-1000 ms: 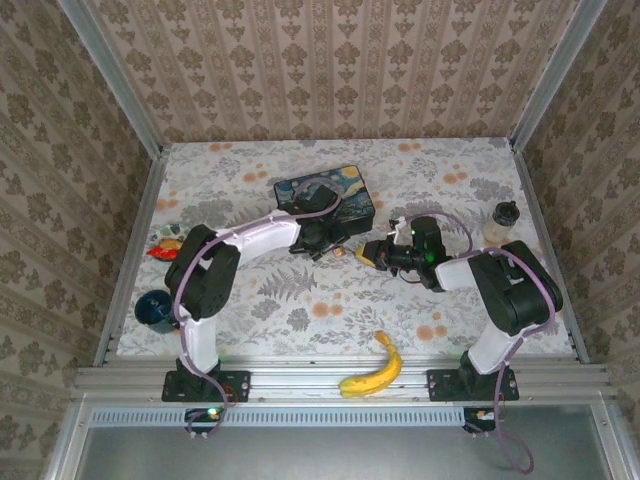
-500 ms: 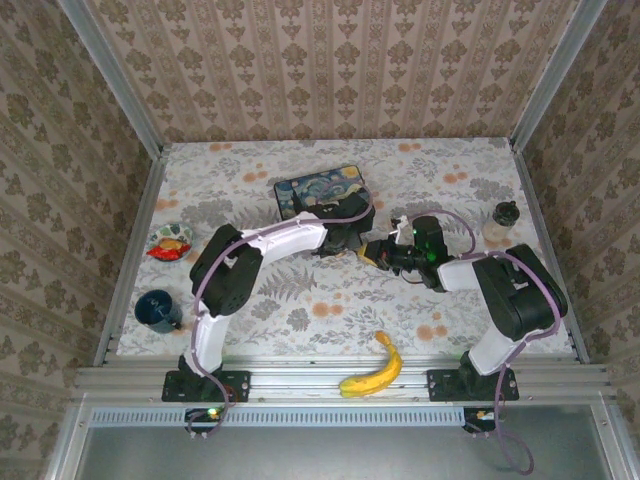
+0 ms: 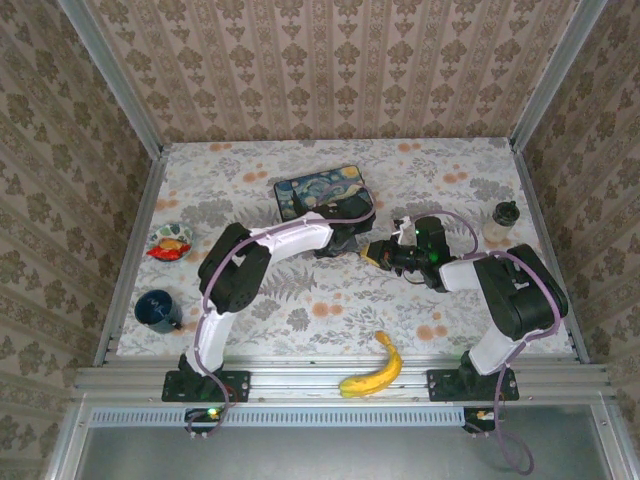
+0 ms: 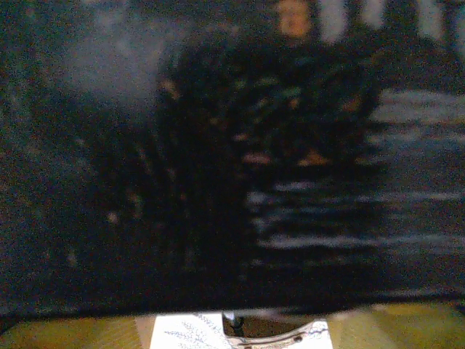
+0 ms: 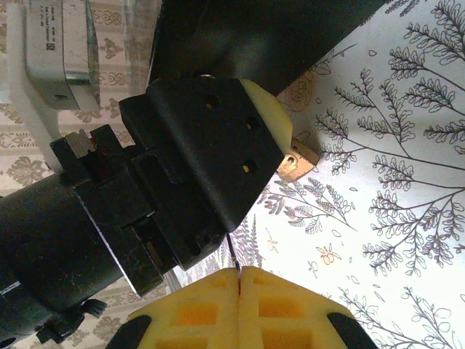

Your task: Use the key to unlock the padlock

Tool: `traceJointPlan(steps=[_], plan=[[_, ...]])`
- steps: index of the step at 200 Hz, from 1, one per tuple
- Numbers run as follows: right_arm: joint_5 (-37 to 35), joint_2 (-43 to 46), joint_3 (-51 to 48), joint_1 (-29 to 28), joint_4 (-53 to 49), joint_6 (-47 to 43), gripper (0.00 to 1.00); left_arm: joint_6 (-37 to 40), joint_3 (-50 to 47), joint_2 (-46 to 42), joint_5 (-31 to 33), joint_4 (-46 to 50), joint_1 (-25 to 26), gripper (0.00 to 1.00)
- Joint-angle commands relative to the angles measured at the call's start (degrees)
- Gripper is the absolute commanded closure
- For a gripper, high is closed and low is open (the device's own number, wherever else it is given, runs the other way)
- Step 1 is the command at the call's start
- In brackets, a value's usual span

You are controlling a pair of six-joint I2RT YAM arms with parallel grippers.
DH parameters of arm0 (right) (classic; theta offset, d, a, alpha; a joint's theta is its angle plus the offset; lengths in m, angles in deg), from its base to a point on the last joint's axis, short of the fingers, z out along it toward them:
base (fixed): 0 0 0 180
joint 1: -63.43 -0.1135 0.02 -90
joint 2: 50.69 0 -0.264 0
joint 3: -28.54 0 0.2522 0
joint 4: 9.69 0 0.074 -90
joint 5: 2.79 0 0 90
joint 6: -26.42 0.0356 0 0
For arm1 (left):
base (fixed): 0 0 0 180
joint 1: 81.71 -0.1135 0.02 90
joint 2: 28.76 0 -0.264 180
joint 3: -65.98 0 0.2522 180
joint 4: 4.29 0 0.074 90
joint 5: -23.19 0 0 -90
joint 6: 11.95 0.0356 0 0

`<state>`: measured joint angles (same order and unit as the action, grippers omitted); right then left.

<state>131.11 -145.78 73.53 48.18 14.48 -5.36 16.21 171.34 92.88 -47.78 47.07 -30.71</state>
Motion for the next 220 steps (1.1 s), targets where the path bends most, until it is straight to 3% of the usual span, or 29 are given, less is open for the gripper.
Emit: traceJointPlan(steps=[1,131,176,196,220], plan=[[1.2,-0.8,-0.3,0.3,2.2,-0.5,1.00,1.3,2.1,1.6,2.9,3.0,1.2,0.42],[1.5,-1.4,-0.4,0.3,3.3,0.7,1.00,-1.0,0.7,3.1,-0.9,1.2,1.4,0.64],[1.0,-1.1,-1.2,0.4,3.0,0.2,1.00,-1.1,-1.5,1.7,-3.4,-1.2,1.2,0.81],[-0.1,0.0,-2.6,0.2,3.1,-1.2,1.00,-1.1,-4.0,-0.8,-6.5,-4.0,0.6,0.90],[-2.3,1.4,-5.1,0.0,3.5,-2.8,1.00,-1.7,-6.6,-4.3,-12.3,-6.9,-0.4,0.91]])
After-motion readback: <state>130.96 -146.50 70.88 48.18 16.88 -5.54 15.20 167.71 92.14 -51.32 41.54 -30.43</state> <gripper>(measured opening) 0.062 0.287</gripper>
